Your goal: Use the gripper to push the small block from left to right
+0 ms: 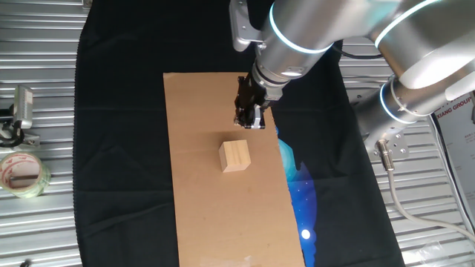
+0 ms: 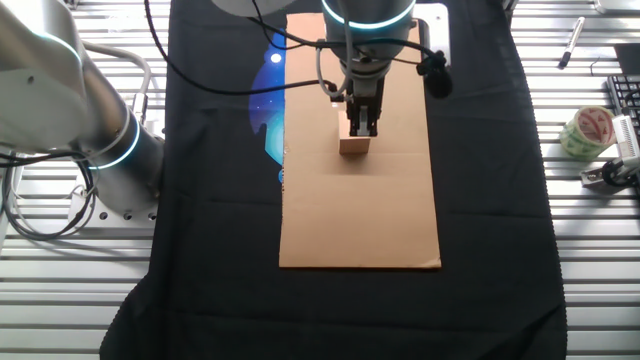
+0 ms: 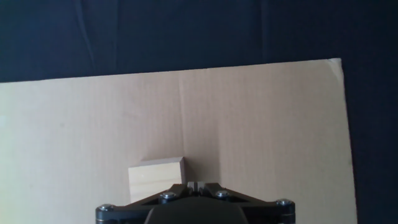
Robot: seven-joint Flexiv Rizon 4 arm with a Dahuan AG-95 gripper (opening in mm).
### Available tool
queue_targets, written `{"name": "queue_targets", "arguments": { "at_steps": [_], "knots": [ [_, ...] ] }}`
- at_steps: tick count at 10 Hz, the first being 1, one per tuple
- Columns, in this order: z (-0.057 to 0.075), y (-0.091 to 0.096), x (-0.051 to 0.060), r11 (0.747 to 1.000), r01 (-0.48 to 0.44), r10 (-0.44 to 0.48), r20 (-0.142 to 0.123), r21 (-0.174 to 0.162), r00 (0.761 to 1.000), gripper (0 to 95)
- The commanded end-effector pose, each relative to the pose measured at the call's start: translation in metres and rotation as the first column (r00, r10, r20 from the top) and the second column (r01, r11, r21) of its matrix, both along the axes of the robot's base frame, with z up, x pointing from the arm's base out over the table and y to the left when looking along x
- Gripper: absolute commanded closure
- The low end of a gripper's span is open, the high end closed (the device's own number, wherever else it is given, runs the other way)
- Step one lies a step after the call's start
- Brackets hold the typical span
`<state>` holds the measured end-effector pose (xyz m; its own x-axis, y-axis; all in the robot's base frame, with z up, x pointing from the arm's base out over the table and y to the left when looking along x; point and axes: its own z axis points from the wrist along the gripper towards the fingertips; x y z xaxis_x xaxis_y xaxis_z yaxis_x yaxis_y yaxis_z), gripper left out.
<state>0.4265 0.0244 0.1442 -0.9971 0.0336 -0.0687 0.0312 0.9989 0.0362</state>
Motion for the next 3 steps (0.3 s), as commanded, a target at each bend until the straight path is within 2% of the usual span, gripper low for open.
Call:
{"name": "queue_targets", "arguments": {
  "at_steps": [1,3],
  "knots": [
    [-0.0007,0.0015,0.0003,1.000,-0.011,0.011,-0.010,0.005,1.000,95.0],
    [-0.0010,0.0017,-0.0001,1.000,-0.012,0.012,-0.011,0.007,1.000,95.0]
  ]
}}
